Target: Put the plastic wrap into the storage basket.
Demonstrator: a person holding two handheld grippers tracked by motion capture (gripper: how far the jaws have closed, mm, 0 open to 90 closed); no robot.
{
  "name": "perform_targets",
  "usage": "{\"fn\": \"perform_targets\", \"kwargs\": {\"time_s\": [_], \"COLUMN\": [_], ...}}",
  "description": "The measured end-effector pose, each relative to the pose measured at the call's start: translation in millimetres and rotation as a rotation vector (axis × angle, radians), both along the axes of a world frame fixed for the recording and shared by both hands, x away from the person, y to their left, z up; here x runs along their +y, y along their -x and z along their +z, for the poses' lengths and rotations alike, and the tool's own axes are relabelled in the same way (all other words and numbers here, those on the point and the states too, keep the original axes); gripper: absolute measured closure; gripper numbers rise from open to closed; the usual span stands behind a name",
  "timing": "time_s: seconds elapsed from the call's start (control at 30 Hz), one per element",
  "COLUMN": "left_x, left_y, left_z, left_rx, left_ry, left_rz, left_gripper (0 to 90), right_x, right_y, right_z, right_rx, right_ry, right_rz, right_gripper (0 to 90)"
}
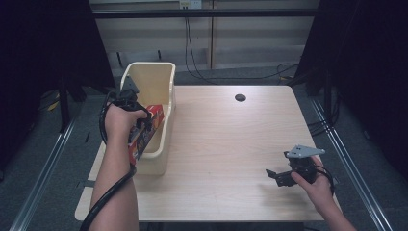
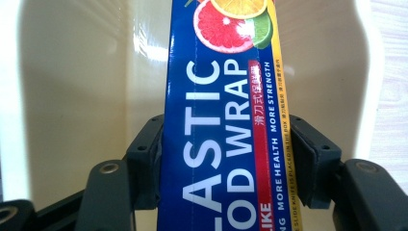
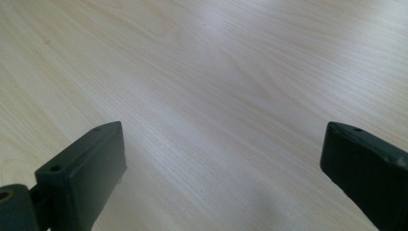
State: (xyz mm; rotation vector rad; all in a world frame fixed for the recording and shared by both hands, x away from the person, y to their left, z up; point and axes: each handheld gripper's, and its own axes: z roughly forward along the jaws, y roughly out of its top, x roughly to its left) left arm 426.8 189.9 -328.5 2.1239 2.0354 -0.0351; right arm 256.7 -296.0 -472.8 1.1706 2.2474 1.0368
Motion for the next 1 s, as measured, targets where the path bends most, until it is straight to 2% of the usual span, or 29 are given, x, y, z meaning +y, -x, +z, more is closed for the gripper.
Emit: {"fn": "perform_targets", "kwargs": {"time_s": [0.33, 0.4, 0.47, 0.6, 0.8, 0.9, 1.0], "left_x": [-2.5, -2.6, -1.3, -5.9, -13.1, -15.1, -18.7], "left_y": [-0.4, -0.8, -1.2, 0.2, 0.7, 0.3, 0.8], "left_z": [2.1, 4.6, 12.5, 21.4, 30.8, 37.3, 43.1], "left_rx": [0.008, -0.012, -0.038, -0.071, -0.097, -0.114, -0.134], "left_ry": [-0.02, -0.005, -0.004, 0.008, 0.004, 0.026, 0.03], "left_rz": [0.006, 0.025, 0.009, 0.01, -0.004, -0.011, -0.026], "left_gripper": [38.7, 37.7, 37.2, 33.5, 28.3, 26.6, 23.8], "right_x": [0.2, 0.3, 0.2, 0.6, 1.5, 1.1, 0.6], "right_y": [0.4, 0.6, 0.5, 0.5, 1.3, 1.0, 0.9], "right_z": [0.0, 0.1, -0.2, 0.3, 1.2, 1.3, 1.4], "right_rx": [0.001, 0.003, 0.0, -0.002, -0.002, -0.004, 0.001], "right_ry": [0.002, 0.001, 0.003, 0.006, 0.007, 0.009, 0.007], "right_rz": [0.006, 0.005, 0.006, 0.006, 0.01, 0.007, 0.008], "right_gripper": [1.9, 1.9, 1.9, 1.9, 1.9, 2.0, 1.9]}}
